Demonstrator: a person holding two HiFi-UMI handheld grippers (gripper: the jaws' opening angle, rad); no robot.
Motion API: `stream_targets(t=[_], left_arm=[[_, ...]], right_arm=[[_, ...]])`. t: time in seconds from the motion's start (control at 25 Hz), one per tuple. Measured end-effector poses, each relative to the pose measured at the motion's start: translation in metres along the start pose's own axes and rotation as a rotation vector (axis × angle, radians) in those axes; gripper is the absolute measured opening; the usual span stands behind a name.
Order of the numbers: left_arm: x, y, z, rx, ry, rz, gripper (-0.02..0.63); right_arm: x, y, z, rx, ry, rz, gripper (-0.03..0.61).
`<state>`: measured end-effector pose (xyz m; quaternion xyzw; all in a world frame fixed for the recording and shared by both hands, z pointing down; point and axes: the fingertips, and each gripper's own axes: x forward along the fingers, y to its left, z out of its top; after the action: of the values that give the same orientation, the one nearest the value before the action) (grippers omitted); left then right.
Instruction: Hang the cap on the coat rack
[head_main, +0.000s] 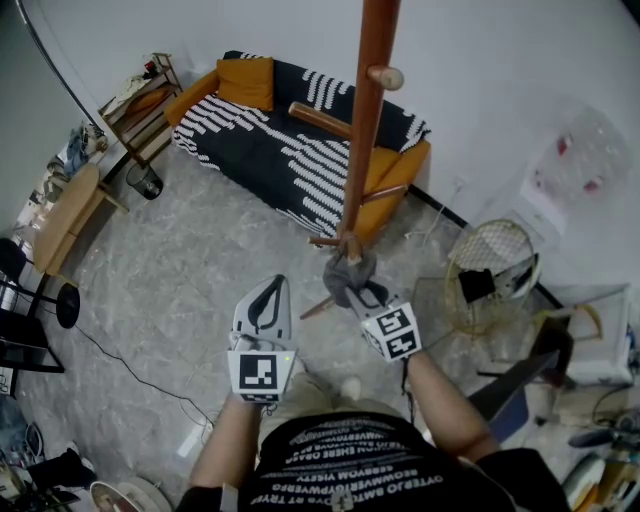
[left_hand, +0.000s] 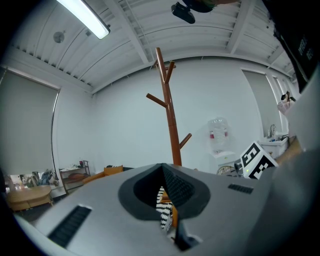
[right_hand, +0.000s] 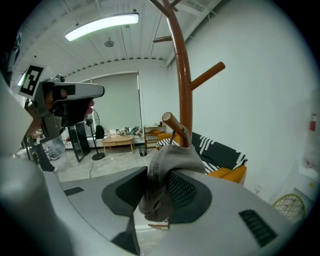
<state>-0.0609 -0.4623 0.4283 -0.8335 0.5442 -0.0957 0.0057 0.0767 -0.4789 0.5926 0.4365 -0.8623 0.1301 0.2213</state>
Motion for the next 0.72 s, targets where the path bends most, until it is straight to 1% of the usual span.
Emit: stream_targets(t=[0.08,0.2,0.36,0.4,0.48,0.56,0.64,0.72], left_arm=[[0.001,0.000,0.000,0.007,0.009,-0.002,-0.002],[0.004,-0.003,0.002,0.004,0.008,-0.002,-0.002],[0.003,-0.005,0.001,0.002,0.003,0.002,-0.002],[0.002,-0.006,0.001,0.007,0.001,0.000,0.000],[0.002,-0.010,0.002,0.007,-0.002,-0.004,0.000],[0.003,-0.013,0.004,0.000,-0.009,-0.006,0.000],[0.002,-0.017,0.007,-0.002,-0.011,-0.011,0.000],[-0.001,-0.022,0.009,0.006,-0.015,-0.018,0.000]], right_arm=[[-0.002,0.003,0.002,-0.003,0.009,0.002,0.124],[-0.011,0.000,0.004,-0.027,0.008,-0.020,0.128],[-0.031,-0.002,0.014,-0.048,-0.042,-0.049,0.126],[-0.039,-0.004,0.018,-0.052,-0.058,-0.066,0.104],[-0.056,-0.010,0.027,-0.068,-0.089,-0.115,0.014],[-0.070,-0.015,0.039,-0.053,-0.123,-0.139,0.004],[-0.084,-0.016,0.055,-0.031,-0.169,-0.133,0.002],[-0.100,-0.015,0.071,-0.031,-0.220,-0.122,0.002]])
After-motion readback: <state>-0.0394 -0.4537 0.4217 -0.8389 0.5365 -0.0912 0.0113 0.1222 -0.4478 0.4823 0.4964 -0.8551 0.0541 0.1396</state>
